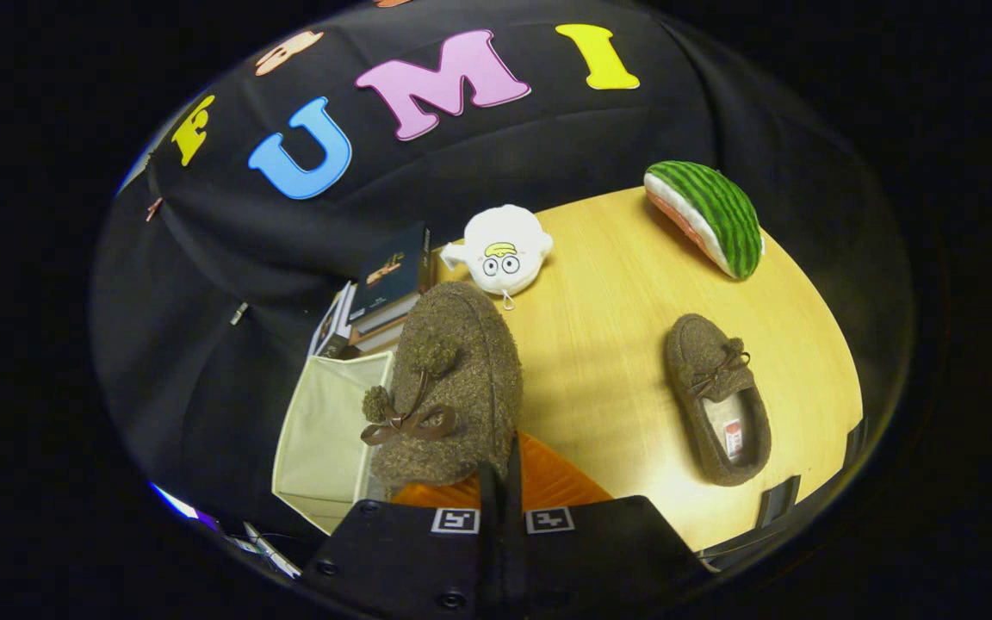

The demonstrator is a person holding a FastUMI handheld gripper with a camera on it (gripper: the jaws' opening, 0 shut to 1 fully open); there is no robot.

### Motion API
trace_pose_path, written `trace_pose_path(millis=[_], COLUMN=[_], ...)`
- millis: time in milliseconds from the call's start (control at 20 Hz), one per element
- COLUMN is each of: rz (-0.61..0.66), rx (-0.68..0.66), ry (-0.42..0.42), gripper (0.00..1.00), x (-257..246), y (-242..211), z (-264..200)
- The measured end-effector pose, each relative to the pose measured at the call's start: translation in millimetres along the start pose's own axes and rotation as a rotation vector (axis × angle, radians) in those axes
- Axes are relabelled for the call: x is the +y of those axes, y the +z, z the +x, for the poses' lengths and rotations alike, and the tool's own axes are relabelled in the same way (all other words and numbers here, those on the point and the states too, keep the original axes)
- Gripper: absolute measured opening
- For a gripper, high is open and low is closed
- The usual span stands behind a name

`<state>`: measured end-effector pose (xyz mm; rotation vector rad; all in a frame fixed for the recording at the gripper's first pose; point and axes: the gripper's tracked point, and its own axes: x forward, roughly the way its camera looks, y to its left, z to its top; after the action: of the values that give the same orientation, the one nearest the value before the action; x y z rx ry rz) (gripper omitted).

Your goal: Open the storage box then place both shoes into the box .Put the left shoe in first, then the right shoe, with the right side of both shoes facing outward in a uniform manner.

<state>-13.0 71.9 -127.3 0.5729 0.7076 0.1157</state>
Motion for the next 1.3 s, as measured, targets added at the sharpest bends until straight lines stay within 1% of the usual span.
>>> trace_pose_path(millis=[150, 300, 650, 850, 1000, 1300], rz=[0.044, 0.081, 0.103, 0.135, 0.107, 0.123], rx=[-0.019, -0.01, 0.022, 0.05, 0.072, 0.096], ry=[0.047, 0.081, 0.158, 0.181, 0.188, 0.135], gripper=[0.05, 0.05, 0.05, 0.05, 0.05, 0.05], x=[32, 59, 124, 153, 172, 189], y=[1, -3, -17, -30, -42, -59], z=[-18, -22, -5, 15, 27, 75])
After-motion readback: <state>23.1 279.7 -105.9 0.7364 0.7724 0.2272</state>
